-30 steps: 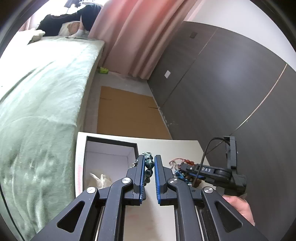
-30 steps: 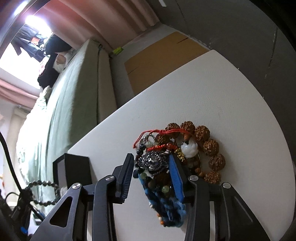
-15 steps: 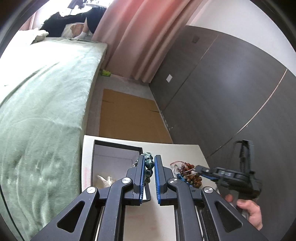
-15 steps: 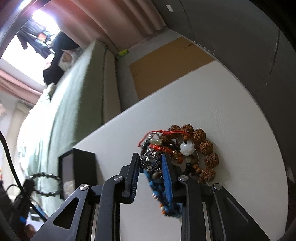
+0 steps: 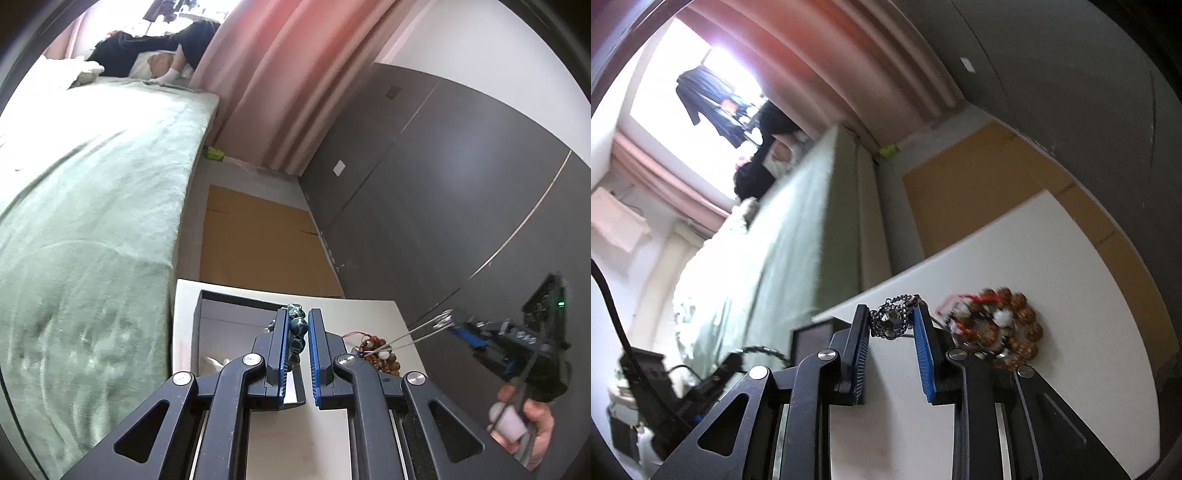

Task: Organize jewelry
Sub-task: 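Carry the silver bracelet over the black box with the right gripper while the left carries its bracelet, then open the right gripper over the box while the left gripper releases its bracelet inside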

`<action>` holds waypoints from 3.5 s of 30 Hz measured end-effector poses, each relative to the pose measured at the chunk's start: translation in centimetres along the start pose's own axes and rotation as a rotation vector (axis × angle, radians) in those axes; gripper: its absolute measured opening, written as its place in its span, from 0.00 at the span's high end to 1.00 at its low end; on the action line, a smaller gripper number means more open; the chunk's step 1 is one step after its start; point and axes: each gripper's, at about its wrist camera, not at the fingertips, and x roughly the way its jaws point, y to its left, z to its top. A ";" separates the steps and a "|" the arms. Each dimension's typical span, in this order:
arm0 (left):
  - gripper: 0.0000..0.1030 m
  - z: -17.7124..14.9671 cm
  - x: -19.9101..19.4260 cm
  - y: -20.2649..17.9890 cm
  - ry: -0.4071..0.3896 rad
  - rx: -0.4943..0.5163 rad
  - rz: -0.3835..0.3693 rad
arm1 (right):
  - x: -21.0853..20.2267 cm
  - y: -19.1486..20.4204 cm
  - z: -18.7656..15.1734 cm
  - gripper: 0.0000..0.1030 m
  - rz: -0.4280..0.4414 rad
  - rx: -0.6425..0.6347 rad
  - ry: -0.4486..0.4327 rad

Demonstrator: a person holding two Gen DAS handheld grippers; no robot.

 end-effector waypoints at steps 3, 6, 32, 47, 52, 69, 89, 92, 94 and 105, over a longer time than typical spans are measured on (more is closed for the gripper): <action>0.90 0.1 -0.3 0.3 -0.005 -0.007 -0.001 | -1.3 1.6 0.4 0.76 0.040 -0.023 -0.043; 0.90 0.3 -0.7 0.8 -0.013 -0.013 -0.002 | -2.5 3.2 0.7 0.76 0.063 -0.046 -0.076; 0.90 2.3 -3.2 4.7 -0.098 -0.128 -0.057 | -6.7 18.9 3.0 0.76 0.211 -0.325 -0.200; 0.90 2.5 -4.1 6.1 -0.113 -0.170 -0.062 | -0.6 20.0 1.5 0.76 0.208 -0.333 -0.108; 0.90 2.4 -3.7 6.1 -0.104 -0.167 -0.052 | 1.7 19.4 0.4 0.76 0.200 -0.335 -0.062; 0.90 2.0 -2.2 5.5 -0.061 -0.149 -0.019 | 10.5 12.6 -1.8 0.76 0.162 -0.227 0.131; 0.90 1.2 0.6 3.7 0.007 -0.111 -0.012 | 13.5 7.3 -2.2 0.55 0.093 -0.124 0.229; 0.90 1.0 1.7 3.0 0.023 -0.092 0.009 | 11.7 6.0 -1.6 0.54 0.069 -0.094 0.201; 0.90 0.8 2.5 2.7 0.040 -0.085 0.013 | 10.5 5.1 -1.3 0.54 0.064 -0.067 0.185; 0.88 -0.2 6.7 1.9 0.151 -0.073 0.145 | 4.0 -0.1 -1.8 0.54 0.049 0.031 0.100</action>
